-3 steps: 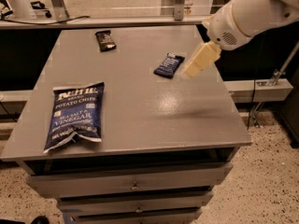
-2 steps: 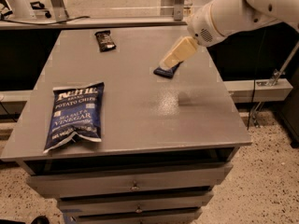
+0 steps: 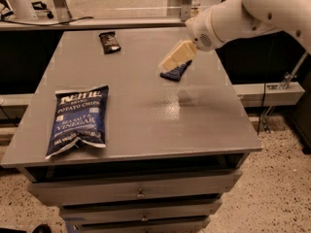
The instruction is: Move rxbar chocolate near blue chip bag
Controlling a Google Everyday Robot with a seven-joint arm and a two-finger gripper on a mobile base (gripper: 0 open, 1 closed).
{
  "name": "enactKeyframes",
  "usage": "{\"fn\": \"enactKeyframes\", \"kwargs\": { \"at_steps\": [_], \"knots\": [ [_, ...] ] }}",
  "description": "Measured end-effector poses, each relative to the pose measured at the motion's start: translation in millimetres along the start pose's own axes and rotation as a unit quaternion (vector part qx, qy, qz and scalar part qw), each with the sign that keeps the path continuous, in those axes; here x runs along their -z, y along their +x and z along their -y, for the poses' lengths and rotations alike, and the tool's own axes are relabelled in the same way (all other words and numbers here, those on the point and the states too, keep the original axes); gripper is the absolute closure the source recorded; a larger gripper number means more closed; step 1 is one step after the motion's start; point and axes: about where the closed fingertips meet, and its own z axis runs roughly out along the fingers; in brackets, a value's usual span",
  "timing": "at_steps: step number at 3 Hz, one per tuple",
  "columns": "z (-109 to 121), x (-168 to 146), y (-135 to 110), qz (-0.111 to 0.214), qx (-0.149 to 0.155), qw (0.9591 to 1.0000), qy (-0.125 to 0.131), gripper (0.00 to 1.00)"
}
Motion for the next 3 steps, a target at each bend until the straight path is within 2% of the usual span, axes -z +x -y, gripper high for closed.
{"fn": "enactKeyframes", "kwargs": {
  "at_steps": [1, 3],
  "knots": [
    [5.9, -54.2, -24.1, 0.052, -0.008, 0.9985, -0.016, 0.00],
    [21.2, -158.1, -76.8, 0.127, -0.009, 0.9909, -0.043, 0.00]
  ]
}}
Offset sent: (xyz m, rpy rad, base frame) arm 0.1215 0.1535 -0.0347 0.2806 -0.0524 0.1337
